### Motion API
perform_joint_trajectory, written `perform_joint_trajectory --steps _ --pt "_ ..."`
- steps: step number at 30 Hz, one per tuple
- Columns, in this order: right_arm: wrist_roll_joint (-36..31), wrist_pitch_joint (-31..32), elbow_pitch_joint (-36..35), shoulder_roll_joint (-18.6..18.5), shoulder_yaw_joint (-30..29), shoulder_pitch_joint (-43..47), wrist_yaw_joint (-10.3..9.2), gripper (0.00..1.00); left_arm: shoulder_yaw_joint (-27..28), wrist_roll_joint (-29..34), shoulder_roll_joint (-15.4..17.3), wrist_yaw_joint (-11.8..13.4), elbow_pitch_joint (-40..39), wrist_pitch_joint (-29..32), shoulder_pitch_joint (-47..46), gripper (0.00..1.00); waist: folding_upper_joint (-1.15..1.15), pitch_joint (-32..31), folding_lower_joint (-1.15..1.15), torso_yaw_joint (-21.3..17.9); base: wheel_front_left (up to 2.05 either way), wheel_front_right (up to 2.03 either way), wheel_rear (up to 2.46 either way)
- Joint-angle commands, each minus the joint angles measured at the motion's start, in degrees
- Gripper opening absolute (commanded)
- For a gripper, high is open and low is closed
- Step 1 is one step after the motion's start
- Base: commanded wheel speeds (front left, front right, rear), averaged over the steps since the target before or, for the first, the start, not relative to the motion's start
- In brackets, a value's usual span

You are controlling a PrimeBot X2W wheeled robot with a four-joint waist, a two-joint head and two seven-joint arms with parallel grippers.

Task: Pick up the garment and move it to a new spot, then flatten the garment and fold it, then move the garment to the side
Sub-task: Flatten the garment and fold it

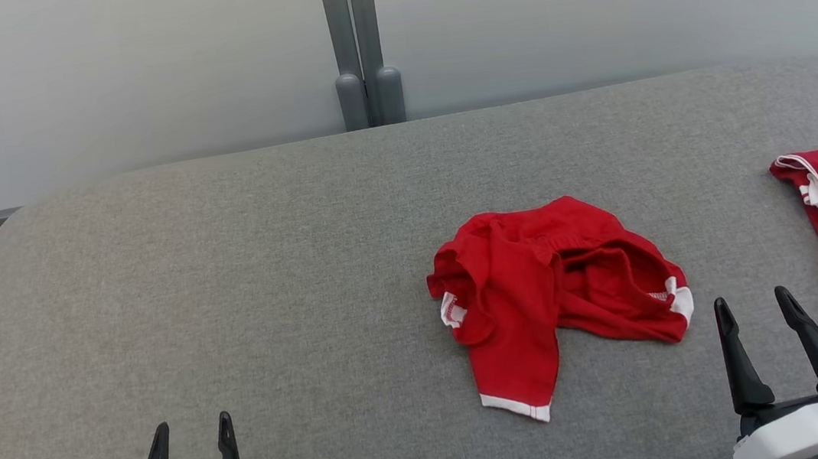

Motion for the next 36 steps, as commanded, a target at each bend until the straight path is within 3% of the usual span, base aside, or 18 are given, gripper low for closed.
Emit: perform_joint_trajectory --steps 1,12,19,21,24,30,36 --pt "-0.48 0.0 0.11 -0.03 0.2 -0.1 -0.01 1.0 0.5 0.88 -0.01 -0.34 0.09 -0.14 -0.78 1.0 0.0 0.15 0.0 -0.21 0.0 0.0 0.0" --pt "-0.62 0.0 -0.29 0.02 0.53 -0.9 0.0 1.0 0.91 0.5 -0.22 -1.02 0.06 -0.14 -1.11 1.0 0.0 0.97 0.0 -0.72 0.0 0.0 0.0" --pt "-0.44 0.0 -0.83 -0.5 0.54 -1.89 0.0 1.0 -1.05 2.02 -0.22 -0.01 -2.13 -0.14 -2.84 1.0 0.0 2.21 0.0 -1.88 0.0 0.0 0.0" --pt "-0.4 0.0 -1.42 -0.56 0.25 -2.55 0.0 1.0 -4.94 1.4 -0.24 -0.49 -3.81 -0.14 -3.55 1.0 0.0 3.24 0.0 -2.52 0.0 0.0 0.0" --pt "-0.36 0.0 -2.24 -0.59 0.18 -3.7 0.0 1.0 -15.12 0.28 -0.19 -2.13 -3.16 -0.07 -5.87 1.0 0.0 5.11 0.0 -3.98 0.0 0.0 0.0" --pt "-0.16 -0.01 -2.64 0.02 0.57 -5.32 0.0 1.0 -32.48 1.54 -0.03 -3.05 8.16 2.57 -14.09 1.0 0.0 8.24 0.0 -7.87 0.0 0.0 0.0" --pt "0.23 -0.01 -2.45 0.81 0.75 -6.46 0.0 1.0 -40.76 -0.63 -0.01 -3.03 19.93 6.79 -21.9 1.0 0.0 10.66 0.0 -12.11 0.0 0.0 0.0"
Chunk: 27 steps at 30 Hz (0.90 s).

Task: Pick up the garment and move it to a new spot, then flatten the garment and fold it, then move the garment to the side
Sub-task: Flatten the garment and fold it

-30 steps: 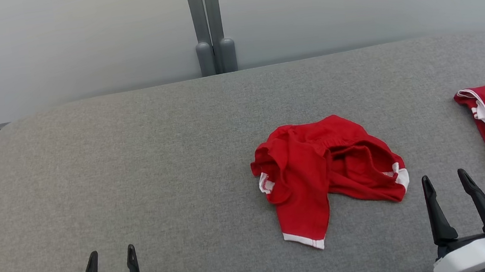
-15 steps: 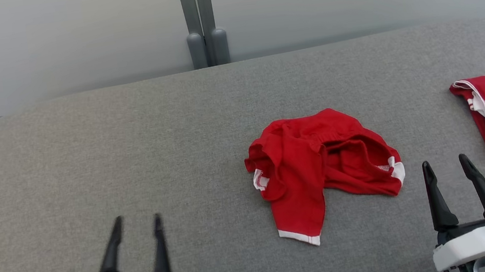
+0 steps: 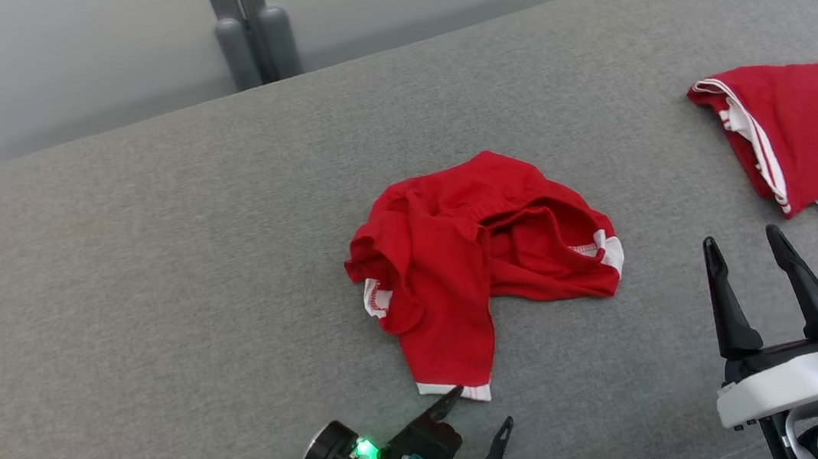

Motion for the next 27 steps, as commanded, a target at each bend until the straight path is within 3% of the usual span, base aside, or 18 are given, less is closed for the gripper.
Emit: perform_joint_trajectory --steps 1,6,7,8,9,12,15,21,23,27 --pt "0.2 -0.02 -0.06 0.3 -0.1 -1.07 0.0 1.0 -0.28 0.0 0.39 0.01 1.92 0.44 -2.0 1.0 0.0 2.89 0.0 -3.6 0.0 0.0 0.0" --pt "0.51 -0.01 -0.25 0.62 -1.02 -1.12 -0.01 1.0 0.2 0.48 0.43 1.97 9.88 0.59 -6.08 1.0 0.0 4.06 0.0 -5.5 0.0 0.0 0.0" --pt "0.54 -0.01 -0.26 0.64 -1.09 -1.07 -0.01 1.0 0.08 0.69 0.45 2.24 11.15 0.73 -6.49 0.75 0.0 4.14 0.0 -5.63 0.0 0.0 0.0" --pt "0.51 -0.01 -0.27 0.7 -1.18 -1.01 0.0 1.0 -0.07 0.81 0.45 2.3 12.52 0.73 -7.09 0.22 0.0 4.24 0.0 -5.72 0.0 0.0 0.0" --pt "0.54 -0.01 -0.26 0.75 -1.25 -0.97 0.0 1.0 0.03 0.17 0.46 2.21 13.27 0.58 -7.32 0.0 0.0 4.31 0.0 -5.73 0.0 0.0 0.0" --pt "0.61 -0.01 0.0 0.86 -1.41 -0.89 -0.01 1.0 0.69 -2.64 0.49 2.12 14.19 -1.19 -8.28 0.0 0.0 4.24 0.0 -5.52 0.0 0.0 0.0" --pt "0.89 -0.01 0.05 0.9 -1.78 -0.97 -0.01 1.0 2.36 -10.16 0.36 1.31 8.88 -3.89 -8.01 0.0 0.0 3.95 0.0 -4.84 0.0 0.0 0.0" --pt "0.73 -0.02 0.06 0.95 -2.54 0.44 0.0 1.0 4.58 -34.48 0.43 0.25 -15.88 -5.55 -4.45 0.0 0.0 2.6 0.0 -1.71 0.0 0.0 0.0" --pt "0.74 -0.02 0.11 0.97 -2.64 0.72 0.0 1.0 6.98 -40.67 0.39 1.89 -23.81 -5.47 -2.7 0.0 0.0 1.95 0.0 -0.58 0.0 0.0 0.0" --pt "0.55 -0.02 0.19 0.95 -2.62 1.26 -0.01 1.0 15.15 -50.15 0.41 9.35 -34.41 -5.87 2.45 0.0 0.0 1.0 0.0 1.34 0.0 0.0 0.0"
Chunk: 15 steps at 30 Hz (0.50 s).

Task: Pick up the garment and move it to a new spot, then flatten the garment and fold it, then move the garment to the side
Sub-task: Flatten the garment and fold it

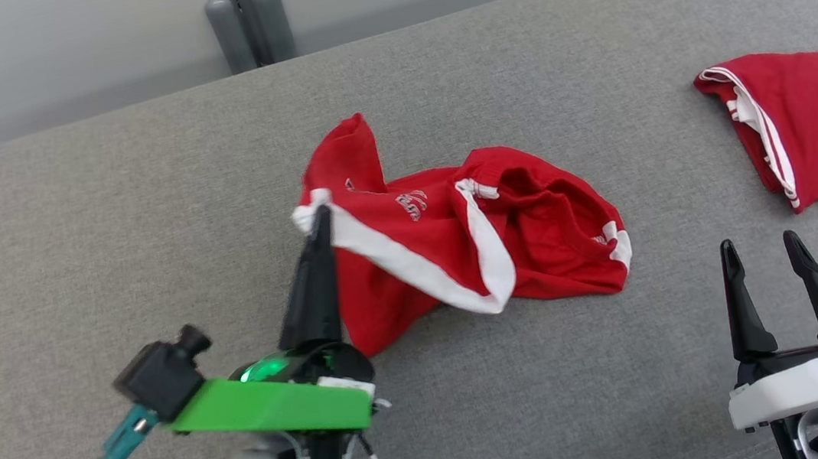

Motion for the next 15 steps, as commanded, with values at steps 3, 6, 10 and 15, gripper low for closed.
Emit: perform_joint_trajectory --steps 3,6,10,15 --pt "-0.17 -0.02 0.28 -0.04 0.19 0.61 -0.01 1.0 5.67 -2.68 1.91 5.26 0.67 -0.37 5.24 0.0 0.0 -1.45 0.0 2.5 0.0 0.0 0.0" --pt "-0.09 -0.02 0.48 -0.05 0.37 0.64 0.0 1.0 7.21 1.21 5.0 8.5 7.17 -0.76 9.23 0.0 0.0 -1.61 0.0 3.23 0.0 0.0 0.0" --pt "0.12 -0.02 0.84 -0.27 0.27 0.98 0.0 1.0 7.79 -0.57 3.66 7.29 17.68 -0.8 12.04 0.38 0.0 -1.42 0.0 4.17 0.0 0.0 0.0" --pt "0.19 -0.01 1.05 -0.79 0.43 0.47 -0.01 1.0 7.26 3.28 4.87 6.69 26.49 -1.13 10.37 1.0 0.0 -1.32 0.0 4.56 0.0 0.0 0.0"
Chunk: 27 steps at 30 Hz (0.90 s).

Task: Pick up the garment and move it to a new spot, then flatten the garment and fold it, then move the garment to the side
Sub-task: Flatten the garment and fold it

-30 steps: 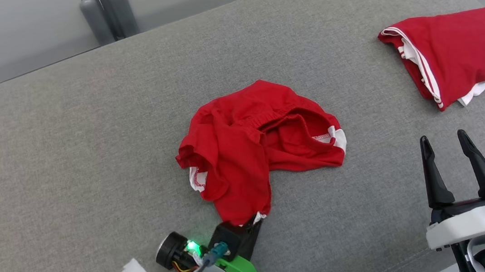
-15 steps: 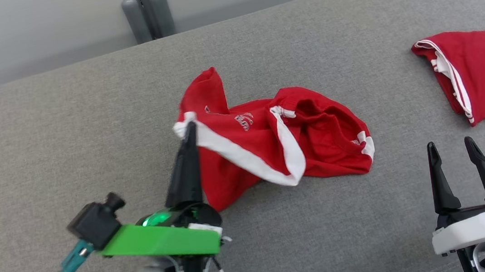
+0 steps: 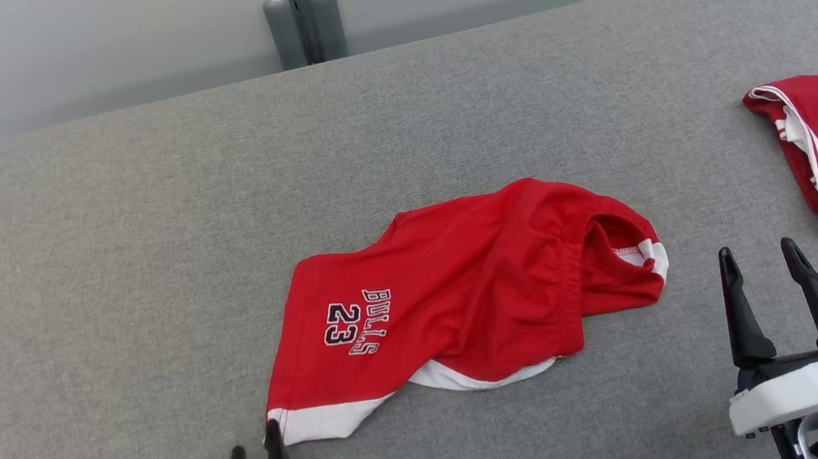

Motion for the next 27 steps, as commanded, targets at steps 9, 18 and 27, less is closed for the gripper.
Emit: perform_joint_trajectory --steps 9,18,27 --pt "0.3 0.0 -0.4 -0.32 -0.66 0.61 -0.01 1.0 6.18 23.61 0.96 -1.42 -12.37 0.76 -3.53 1.0 0.0 -0.01 0.0 -0.62 0.0 0.0 0.0" --pt "0.74 -0.01 -0.09 0.12 1.12 -2.42 -0.01 1.0 -16.96 31.23 -1.59 -12.0 -13.38 15.21 -14.05 1.0 0.0 2.53 0.0 -4.56 0.0 0.0 0.0" --pt "1.49 0.0 0.35 0.45 1.31 -4.02 -0.02 1.0 -24.93 34.31 -3.0 -11.62 0.17 18.68 -22.13 1.0 0.0 5.24 0.0 -10.49 0.0 0.0 0.0"
